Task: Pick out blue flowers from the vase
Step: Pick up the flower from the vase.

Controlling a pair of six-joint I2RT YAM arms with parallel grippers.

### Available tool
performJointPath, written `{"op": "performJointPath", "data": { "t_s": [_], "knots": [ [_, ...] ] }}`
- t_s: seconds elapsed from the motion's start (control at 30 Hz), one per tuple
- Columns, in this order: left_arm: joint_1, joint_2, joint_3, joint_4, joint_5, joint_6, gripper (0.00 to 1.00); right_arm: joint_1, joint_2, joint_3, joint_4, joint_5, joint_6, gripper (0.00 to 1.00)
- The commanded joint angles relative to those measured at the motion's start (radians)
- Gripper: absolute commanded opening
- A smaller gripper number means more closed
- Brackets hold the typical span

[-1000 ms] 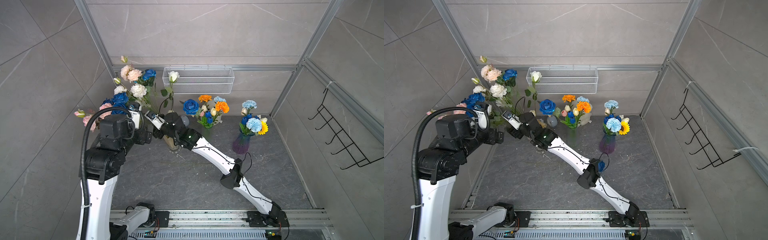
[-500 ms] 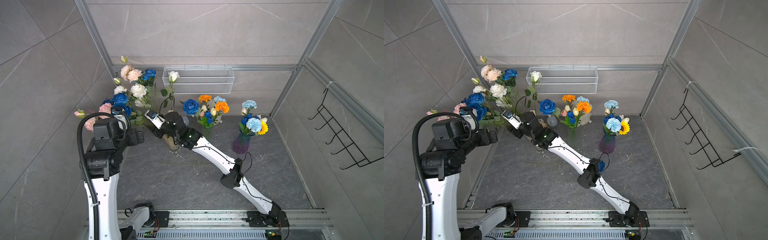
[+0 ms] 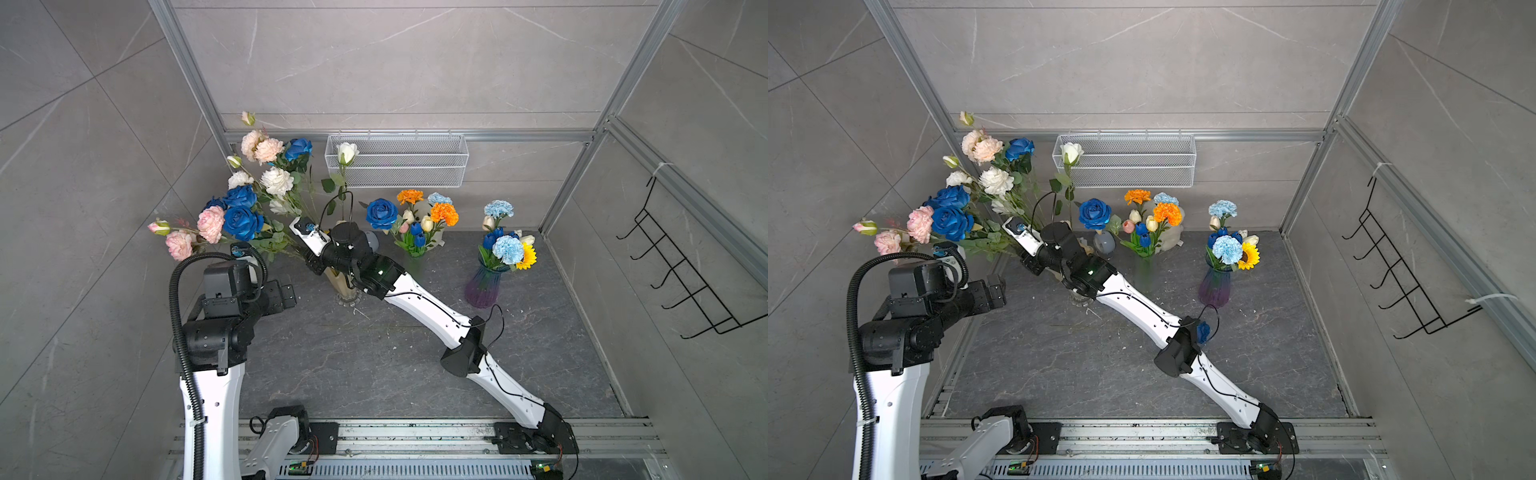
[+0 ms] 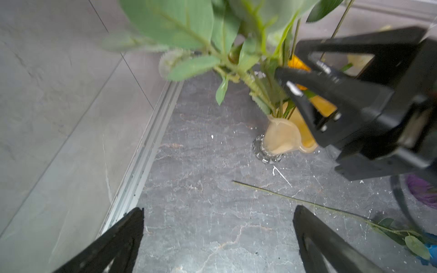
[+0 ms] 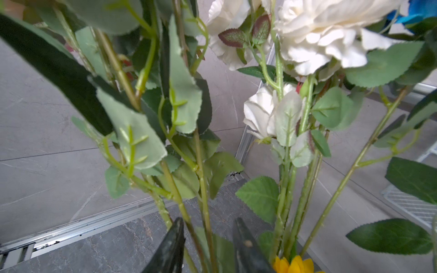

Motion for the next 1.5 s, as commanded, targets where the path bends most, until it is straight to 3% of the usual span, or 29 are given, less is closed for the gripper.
{"op": "performJointPath", "data": {
  "t_s": [0.0,0.3,0.8,0.97,1.07,1.47],
  "knots": [
    [0.007,-0.015,-0.019,-0.013,0.010,-0.046,1.00,-0.009,-0.006,0.018,0.041,-0.025,0.017,0.35],
    [0.007,-0.064,-0.092,-0.021,0.024,-0.072,1.00,-0.010,0.008,0.007,0.033,-0.073,0.033,0.37],
    [0.007,-0.067,-0.100,-0.044,0.017,-0.054,1.00,-0.011,0.049,0.002,0.071,-0.110,0.059,0.34],
    [0.007,-0.061,-0.097,-0.039,0.016,-0.052,1.00,-0.017,0.056,0.002,0.087,-0.110,0.069,0.24],
    [0.005,-0.064,-0.104,-0.030,0.014,-0.055,1.00,-0.020,0.058,0.006,0.089,-0.105,0.074,0.07],
    [0.005,-0.025,-0.084,0.011,0.071,-0.045,0.99,-0.022,-0.002,0.031,0.011,-0.061,0.033,0.00]
  ]
}}
